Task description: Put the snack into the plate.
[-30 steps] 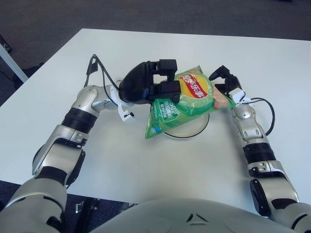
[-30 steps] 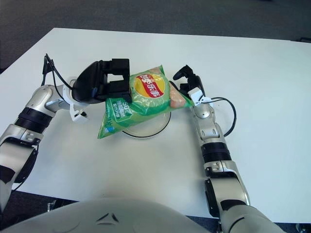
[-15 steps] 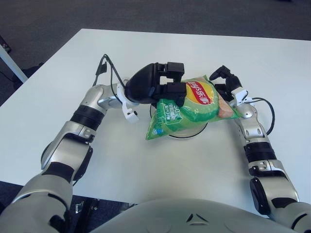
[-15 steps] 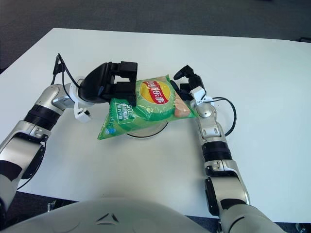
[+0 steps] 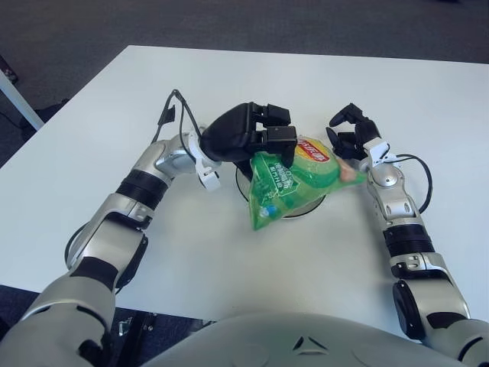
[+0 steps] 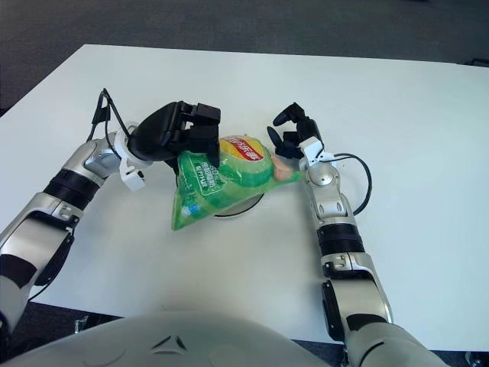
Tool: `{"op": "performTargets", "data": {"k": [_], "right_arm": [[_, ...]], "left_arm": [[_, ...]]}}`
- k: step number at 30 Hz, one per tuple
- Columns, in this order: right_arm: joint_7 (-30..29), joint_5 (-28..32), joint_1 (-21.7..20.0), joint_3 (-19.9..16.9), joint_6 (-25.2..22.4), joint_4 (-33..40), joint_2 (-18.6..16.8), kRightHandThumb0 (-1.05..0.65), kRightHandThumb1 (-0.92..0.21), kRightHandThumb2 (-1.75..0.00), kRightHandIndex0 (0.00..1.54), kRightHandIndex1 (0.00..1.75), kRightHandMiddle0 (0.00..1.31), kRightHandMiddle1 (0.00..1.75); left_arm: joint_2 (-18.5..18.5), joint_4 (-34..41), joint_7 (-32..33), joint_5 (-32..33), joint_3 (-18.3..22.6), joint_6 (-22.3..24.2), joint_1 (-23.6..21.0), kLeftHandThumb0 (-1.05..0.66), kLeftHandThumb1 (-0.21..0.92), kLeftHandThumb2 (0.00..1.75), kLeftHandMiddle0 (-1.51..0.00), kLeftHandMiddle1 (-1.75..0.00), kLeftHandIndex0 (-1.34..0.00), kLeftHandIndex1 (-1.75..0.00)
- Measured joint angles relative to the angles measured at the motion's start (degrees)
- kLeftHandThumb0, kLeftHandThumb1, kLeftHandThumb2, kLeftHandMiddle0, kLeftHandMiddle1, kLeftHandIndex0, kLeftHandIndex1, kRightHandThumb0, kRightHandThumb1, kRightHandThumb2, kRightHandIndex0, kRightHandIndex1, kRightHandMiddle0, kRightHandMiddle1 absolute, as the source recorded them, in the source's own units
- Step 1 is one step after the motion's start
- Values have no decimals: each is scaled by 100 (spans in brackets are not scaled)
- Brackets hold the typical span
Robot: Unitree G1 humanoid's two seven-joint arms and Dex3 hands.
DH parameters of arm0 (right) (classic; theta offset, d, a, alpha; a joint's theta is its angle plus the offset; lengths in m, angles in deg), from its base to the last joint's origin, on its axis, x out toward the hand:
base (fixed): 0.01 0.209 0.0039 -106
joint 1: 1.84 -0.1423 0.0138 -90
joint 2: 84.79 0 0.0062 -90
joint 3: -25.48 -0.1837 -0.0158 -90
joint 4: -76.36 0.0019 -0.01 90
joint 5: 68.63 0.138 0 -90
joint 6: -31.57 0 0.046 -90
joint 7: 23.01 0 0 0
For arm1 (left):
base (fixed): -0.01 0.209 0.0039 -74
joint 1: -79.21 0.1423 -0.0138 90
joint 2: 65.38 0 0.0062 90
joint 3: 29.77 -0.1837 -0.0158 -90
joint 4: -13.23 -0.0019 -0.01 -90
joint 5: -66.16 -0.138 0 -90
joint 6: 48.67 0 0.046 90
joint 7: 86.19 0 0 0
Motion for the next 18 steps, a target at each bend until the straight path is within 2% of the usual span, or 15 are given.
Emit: {"op": "performTargets", "data": {"k": [8, 18], "right_arm": [[1, -5, 1, 8, 0, 3, 6, -37, -73, -80, 117, 175, 30, 175], [4, -12, 11, 11, 0, 16, 11, -37, -72, -80, 117, 175, 30, 175]], "left_arm": [[-16, 267, -643, 203, 12, 286, 153, -45, 42, 119, -119, -175, -53, -175], [25, 267, -866, 10, 110, 152, 165, -45, 39, 122, -125, -175, -55, -175]]}}
